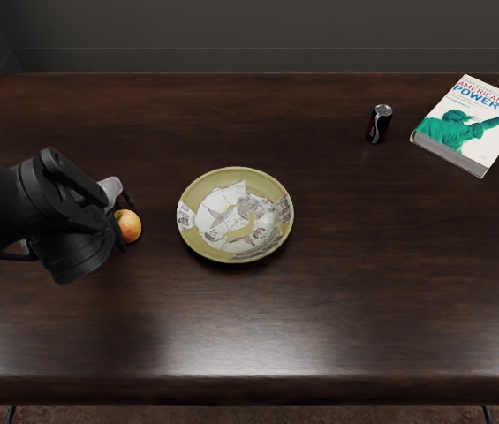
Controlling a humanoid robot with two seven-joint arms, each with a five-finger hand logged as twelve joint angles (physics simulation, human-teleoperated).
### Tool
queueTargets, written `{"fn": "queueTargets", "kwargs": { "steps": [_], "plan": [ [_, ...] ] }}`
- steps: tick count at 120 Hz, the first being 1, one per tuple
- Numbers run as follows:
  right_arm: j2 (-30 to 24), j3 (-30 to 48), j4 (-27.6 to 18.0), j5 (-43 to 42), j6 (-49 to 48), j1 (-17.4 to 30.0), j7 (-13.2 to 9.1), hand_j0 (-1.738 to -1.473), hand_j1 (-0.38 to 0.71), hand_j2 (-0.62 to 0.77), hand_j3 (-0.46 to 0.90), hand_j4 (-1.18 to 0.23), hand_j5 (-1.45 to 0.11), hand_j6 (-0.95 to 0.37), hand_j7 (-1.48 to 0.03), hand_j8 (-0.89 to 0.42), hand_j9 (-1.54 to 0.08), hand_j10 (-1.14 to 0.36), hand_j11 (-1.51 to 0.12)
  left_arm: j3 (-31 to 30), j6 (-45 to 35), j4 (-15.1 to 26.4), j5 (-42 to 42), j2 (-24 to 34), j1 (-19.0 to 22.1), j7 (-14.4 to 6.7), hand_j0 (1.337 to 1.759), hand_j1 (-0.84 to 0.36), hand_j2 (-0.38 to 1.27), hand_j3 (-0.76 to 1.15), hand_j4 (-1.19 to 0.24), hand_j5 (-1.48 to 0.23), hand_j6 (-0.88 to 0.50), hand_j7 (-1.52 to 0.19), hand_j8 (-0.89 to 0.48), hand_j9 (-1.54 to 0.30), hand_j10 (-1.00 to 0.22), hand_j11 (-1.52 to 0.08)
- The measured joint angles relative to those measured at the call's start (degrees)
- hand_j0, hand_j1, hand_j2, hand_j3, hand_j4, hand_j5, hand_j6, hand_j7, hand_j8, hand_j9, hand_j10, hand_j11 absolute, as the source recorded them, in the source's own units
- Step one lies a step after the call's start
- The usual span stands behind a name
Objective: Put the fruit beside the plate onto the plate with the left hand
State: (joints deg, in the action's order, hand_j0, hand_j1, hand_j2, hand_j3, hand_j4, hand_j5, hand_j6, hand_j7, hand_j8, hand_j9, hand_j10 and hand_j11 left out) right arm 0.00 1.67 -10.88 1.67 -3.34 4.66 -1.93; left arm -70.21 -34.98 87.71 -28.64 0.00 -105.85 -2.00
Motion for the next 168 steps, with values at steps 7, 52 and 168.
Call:
{"fn": "queueTargets", "kwargs": {
  "steps": [7, 52, 168],
  "plan": [
    [0.0, 0.0, 0.0, 0.0, 0.0, 0.0, 0.0, -1.658, -0.34, 0.00, 0.00, -0.01, -0.01, -0.01, -0.01, -0.01, -0.01, -0.01, -0.01, 0.1, 0.6, 0.0, 0.0, 0.0, 0.0, 0.0, 1.658, -0.24, 0.10, 0.00, -0.49, -0.64, -0.48, -0.64, -0.49, -0.64, -0.49, -0.64],
    [0.0, 0.0, 0.0, 0.0, 0.0, 0.0, 0.0, -1.658, -0.34, 0.00, 0.00, -0.01, -0.01, -0.01, -0.01, -0.01, -0.01, -0.01, -0.01, -0.2, 6.0, 0.1, -0.8, 0.0, -2.7, -0.1, 1.652, -0.33, 0.37, 0.00, -0.56, -0.99, -0.35, -0.98, -0.43, -0.99, -0.73, -0.99],
    [0.0, 0.0, 0.0, 0.0, 0.0, 0.0, 0.0, -1.658, -0.34, 0.00, 0.00, -0.01, -0.01, -0.01, -0.01, -0.01, -0.01, -0.01, -0.01, 19.0, 18.3, -13.7, -0.2, 0.0, -4.4, 0.0, 1.655, -0.01, 0.18, 0.00, -0.37, -0.59, -0.23, -0.59, -0.27, -0.58, -0.43, -0.58]
  ]
}}
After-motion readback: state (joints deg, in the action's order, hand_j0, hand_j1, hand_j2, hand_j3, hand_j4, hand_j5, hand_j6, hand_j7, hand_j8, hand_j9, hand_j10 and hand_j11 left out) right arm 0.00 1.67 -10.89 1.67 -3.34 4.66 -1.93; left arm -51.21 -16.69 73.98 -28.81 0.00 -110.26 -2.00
